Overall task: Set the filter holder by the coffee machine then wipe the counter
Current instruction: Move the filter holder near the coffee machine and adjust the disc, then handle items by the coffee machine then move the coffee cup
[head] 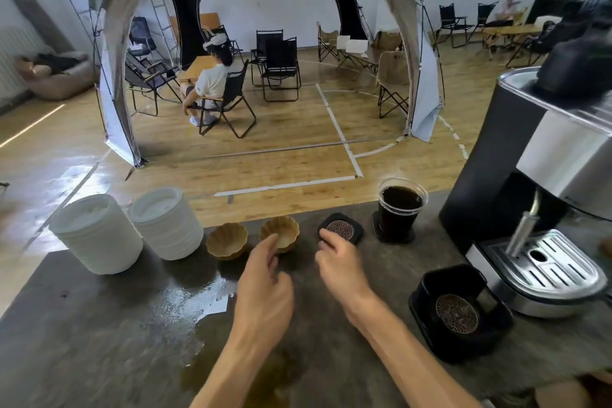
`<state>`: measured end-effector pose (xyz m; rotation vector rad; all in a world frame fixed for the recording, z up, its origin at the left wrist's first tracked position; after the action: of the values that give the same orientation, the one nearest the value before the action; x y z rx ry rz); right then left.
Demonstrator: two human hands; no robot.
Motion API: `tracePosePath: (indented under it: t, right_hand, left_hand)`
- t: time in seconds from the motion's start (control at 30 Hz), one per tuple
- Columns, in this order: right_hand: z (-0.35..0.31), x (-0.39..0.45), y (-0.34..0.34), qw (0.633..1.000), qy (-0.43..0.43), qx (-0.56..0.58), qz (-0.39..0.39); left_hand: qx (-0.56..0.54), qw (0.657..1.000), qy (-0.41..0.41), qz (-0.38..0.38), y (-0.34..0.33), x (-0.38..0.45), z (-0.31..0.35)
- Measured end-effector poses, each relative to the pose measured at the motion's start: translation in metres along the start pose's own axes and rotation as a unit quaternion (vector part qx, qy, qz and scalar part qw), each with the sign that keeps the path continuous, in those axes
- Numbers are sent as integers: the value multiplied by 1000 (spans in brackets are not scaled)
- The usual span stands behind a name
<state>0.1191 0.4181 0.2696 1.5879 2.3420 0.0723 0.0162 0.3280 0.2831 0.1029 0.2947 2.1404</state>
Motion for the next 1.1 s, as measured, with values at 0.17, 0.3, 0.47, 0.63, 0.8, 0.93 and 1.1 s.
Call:
tracePosePath:
  t: [0.17, 0.3, 0.47, 0.63, 0.8, 0.93, 1.1]
  right_hand:
    - [-11, 21, 36, 989, 8, -96, 110]
    - [1, 18, 48, 987, -57, 12, 152]
    - [15, 14, 51, 970, -108, 154, 156]
    - [18, 6, 54, 970, -126, 168, 125]
    - [-2, -47, 68, 991, -38, 81, 99]
    - [-14, -92, 94, 997, 13, -8, 79]
    - [-14, -126, 147, 995, 23, -59, 77]
  left_hand:
    - [47, 995, 21, -84, -43, 19, 3]
    - [146, 980, 5, -132, -69, 43, 21]
    - [222, 963, 34, -149, -91, 69, 13]
    - [143, 974, 50, -169, -83, 40, 29]
    - [22, 978, 76, -193, -60, -6, 25]
    - [-65, 979, 69, -182, -45, -55, 45]
    - [-105, 968, 63, -218, -66, -86, 57]
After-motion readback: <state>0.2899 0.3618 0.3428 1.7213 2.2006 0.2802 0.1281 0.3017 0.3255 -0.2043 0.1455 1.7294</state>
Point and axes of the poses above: each hand's wrist, its own x-axis towards the middle knuckle, its own y-axis out of the back of the hand, z = x × y, the point moved 4 cm from there along x, towards the middle knuckle, and after that the axes turned 3 degrees about -x, right-handed, at the moved point
